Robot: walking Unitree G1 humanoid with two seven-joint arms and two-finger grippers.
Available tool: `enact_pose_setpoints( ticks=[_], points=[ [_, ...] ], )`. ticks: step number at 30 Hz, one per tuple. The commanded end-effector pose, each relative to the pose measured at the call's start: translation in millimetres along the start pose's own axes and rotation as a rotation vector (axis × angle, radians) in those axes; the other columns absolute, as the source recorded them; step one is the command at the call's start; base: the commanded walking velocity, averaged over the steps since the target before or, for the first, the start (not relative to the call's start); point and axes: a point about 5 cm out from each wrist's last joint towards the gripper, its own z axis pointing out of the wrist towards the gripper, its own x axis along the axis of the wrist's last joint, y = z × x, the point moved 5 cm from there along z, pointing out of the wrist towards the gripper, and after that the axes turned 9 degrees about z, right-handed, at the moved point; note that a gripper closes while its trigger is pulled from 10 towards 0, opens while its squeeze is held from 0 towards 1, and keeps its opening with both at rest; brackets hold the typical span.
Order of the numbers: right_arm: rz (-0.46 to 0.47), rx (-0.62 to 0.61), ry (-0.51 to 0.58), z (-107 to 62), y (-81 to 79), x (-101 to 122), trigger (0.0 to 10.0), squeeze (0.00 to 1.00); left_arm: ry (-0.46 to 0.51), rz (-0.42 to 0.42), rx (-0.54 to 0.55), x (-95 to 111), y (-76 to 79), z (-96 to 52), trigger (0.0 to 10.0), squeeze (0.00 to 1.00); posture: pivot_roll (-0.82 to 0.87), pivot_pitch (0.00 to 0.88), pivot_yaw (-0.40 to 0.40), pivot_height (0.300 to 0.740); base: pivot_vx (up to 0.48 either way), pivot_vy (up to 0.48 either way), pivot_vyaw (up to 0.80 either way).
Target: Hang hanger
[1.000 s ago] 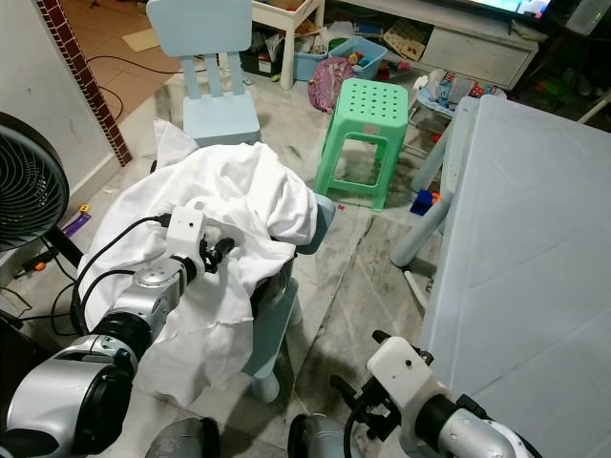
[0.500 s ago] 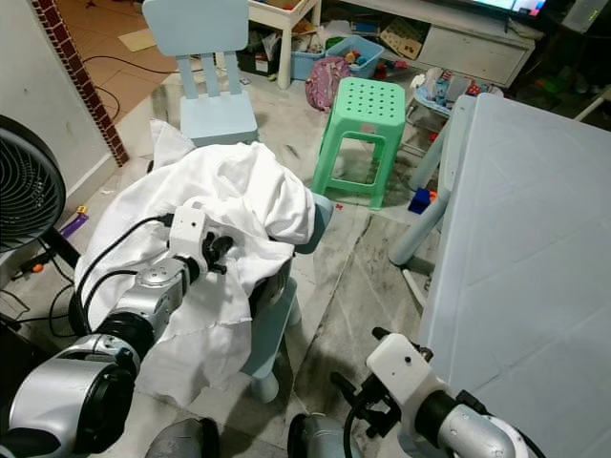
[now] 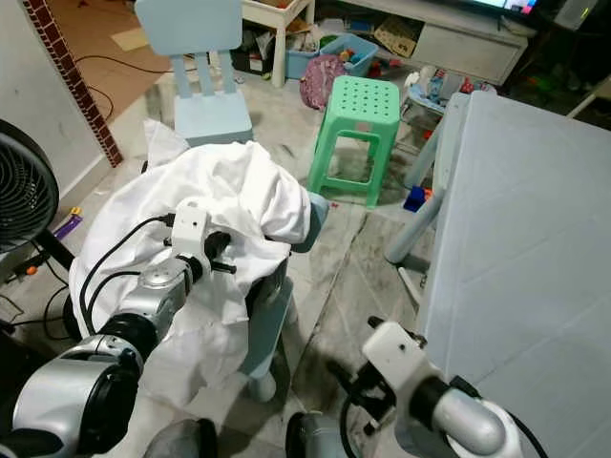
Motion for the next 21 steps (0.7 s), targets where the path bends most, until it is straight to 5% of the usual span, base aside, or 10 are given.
enact_pose_setpoints(
  ticks=[1, 9, 21],
  points=[
    [0.0, 0.009, -0.015, 1.6, 0.3, -5, 10.0, 0.0, 0.033, 0.002, 0.012, 5, 0.4, -0.7, 0.0, 0.0, -0.19, 0.087, -0.094, 0.74, 0.0, 0.0, 0.0],
    [-0.021, 0.011, -0.007, 10.7, 6.9, -5, 10.0, 0.0, 0.149, -0.009, 0.092, 19, -0.2, -13.2, 0.0, 0.0, -0.16, 0.062, -0.099, 0.74, 0.0, 0.0, 0.0],
    [-0.039, 0.015, 0.007, 19.6, 9.7, -5, 10.0, 0.0, 0.167, 0.02, 0.194, -5, 10.7, -68.9, 0.0, 0.0, -0.12, 0.057, -0.1, 0.74, 0.0, 0.0, 0.0]
  ],
)
